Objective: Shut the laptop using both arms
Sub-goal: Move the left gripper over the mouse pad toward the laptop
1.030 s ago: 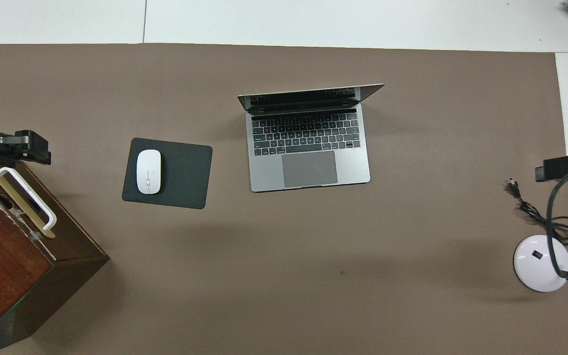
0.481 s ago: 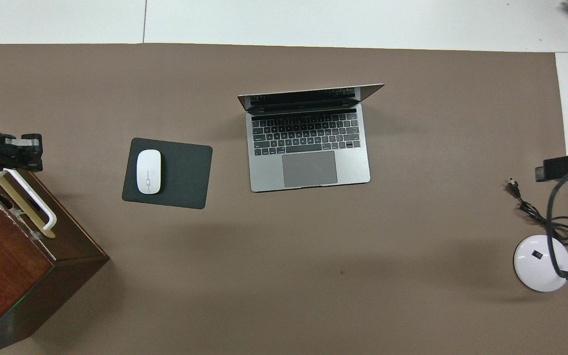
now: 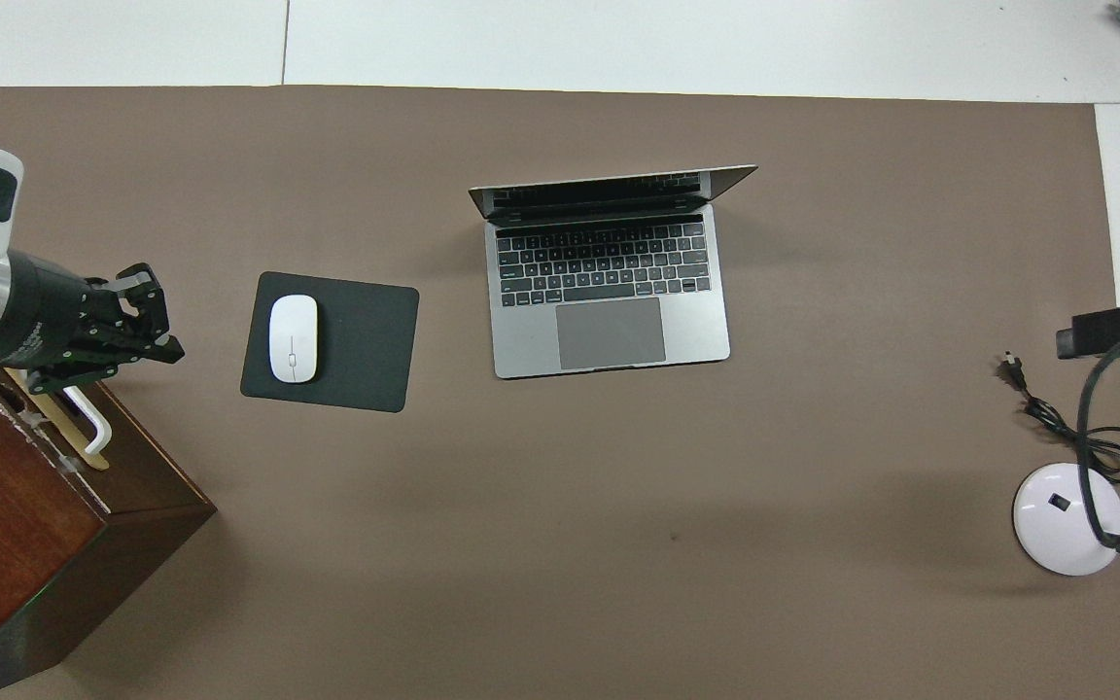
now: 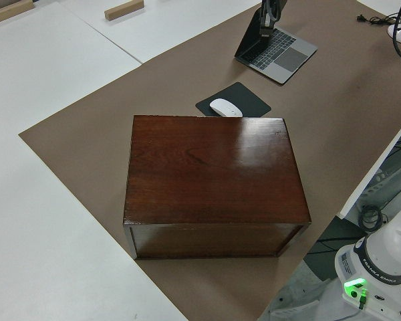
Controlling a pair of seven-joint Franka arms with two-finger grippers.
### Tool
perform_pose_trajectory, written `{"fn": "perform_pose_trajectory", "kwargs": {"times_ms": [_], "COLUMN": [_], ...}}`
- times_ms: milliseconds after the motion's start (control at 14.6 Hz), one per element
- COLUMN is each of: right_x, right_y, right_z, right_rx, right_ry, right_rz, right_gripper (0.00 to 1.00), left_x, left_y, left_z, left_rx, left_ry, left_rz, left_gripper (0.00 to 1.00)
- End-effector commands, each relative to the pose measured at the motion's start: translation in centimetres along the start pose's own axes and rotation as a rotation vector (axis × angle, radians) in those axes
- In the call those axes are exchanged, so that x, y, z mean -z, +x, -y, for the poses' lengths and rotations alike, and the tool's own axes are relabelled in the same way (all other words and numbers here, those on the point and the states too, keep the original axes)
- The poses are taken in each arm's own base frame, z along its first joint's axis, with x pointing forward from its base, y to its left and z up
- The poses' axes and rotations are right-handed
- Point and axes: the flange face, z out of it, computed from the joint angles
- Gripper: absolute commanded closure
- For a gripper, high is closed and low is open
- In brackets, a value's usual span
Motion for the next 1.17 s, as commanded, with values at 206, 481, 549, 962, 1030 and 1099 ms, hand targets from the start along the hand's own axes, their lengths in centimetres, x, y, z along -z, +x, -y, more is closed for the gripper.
{"fn": "perform_pose_trajectory", "kwargs": {"times_ms": [206, 481, 549, 962, 1030, 1099], "right_x": [0.2, 0.3, 0.3, 0.3, 0.3, 0.3], "right_y": [0.1, 0.3, 0.5, 0.5, 0.6, 0.5], "right_z": [0.4, 0.4, 0.4, 0.5, 0.7, 1.7], "right_rx": [0.000, -0.009, -0.008, 0.010, 0.014, 0.036], "right_ry": [-0.014, -0.014, -0.013, -0.013, -0.013, -0.015], "right_rz": [-0.038, -0.055, -0.064, -0.067, -0.068, -0.072], "right_gripper": [0.92, 1.00, 1.00, 1.00, 1.00, 1.00], "left_x": [-2.5, -4.5, -5.0, -10.5, -10.9, -11.5], "left_y": [-1.7, -2.4, -2.4, -3.2, -3.0, -3.0], "left_z": [1.1, 2.2, 2.7, 3.1, 2.7, 2.0], "left_rx": [0.406, 0.742, 0.794, 1.115, 1.265, 1.355], "left_ry": [-0.168, -0.243, -0.270, -0.355, -0.370, -0.380], "left_rz": [0.039, 0.133, 0.177, 0.375, 0.416, 0.430], "left_gripper": [1.00, 1.00, 1.00, 1.00, 1.00, 1.00]}}
